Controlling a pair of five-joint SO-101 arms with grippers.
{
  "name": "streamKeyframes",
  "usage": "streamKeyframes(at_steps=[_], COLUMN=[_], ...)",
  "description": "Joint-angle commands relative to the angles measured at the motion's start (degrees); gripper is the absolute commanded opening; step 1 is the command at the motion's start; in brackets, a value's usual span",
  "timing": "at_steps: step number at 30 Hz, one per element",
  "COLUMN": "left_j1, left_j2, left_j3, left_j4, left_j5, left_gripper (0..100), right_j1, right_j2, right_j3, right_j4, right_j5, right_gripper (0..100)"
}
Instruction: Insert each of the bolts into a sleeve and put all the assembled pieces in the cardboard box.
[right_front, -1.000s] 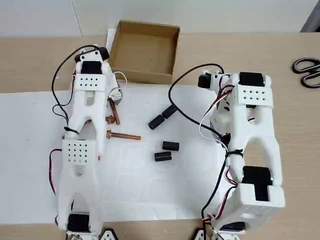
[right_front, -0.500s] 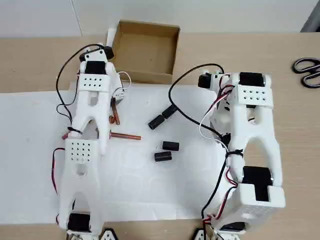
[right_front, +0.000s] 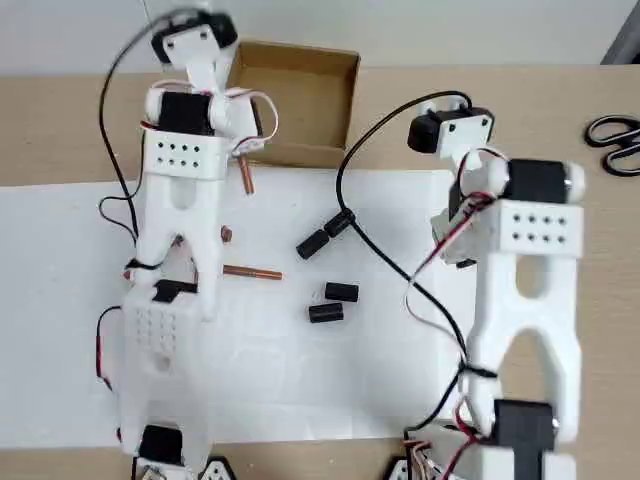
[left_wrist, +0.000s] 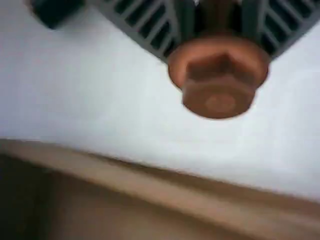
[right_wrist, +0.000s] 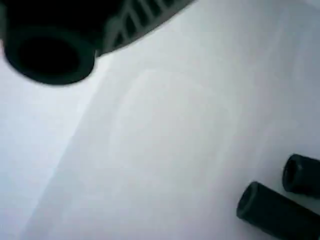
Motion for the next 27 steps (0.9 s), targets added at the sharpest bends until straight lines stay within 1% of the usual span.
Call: streamKeyframes(at_steps=[1,6,8,10,14,18,23,27], left_j1=[3.0,7.6,8.9,9.3,9.2,9.3,9.3,9.3], left_j2=[-12.7,-27.9,-34.7,-41.2,-53.4,-63.5,-71.7,-76.9], left_j3=[1.6,10.9,15.4,20.9,34.2,46.5,55.9,59.2], left_j4=[1.1,1.1,1.1,1.1,1.0,0.9,-0.8,-3.6], left_j5=[-0.4,-0.4,-0.4,-0.4,-0.4,-0.5,-0.2,5.0], left_gripper=[0,0,0,0,0,0,0,0], right_j1=[0.4,0.3,0.5,0.5,0.0,-3.2,-5.8,-12.3], right_j2=[-6.1,-15.1,-20.4,-26.3,-39.2,-47.7,-53.8,-57.9], right_j3=[0.7,9.0,12.9,16.3,20.4,25.5,29.5,33.7], right_j4=[1.4,1.5,1.5,1.4,1.1,1.1,-0.4,-2.6], right_j5=[-0.4,-0.8,-3.5,-5.4,-5.3,-5.3,-5.7,-5.7], right_gripper=[0.2,0.3,0.3,0.3,0.3,0.3,0.2,0.2])
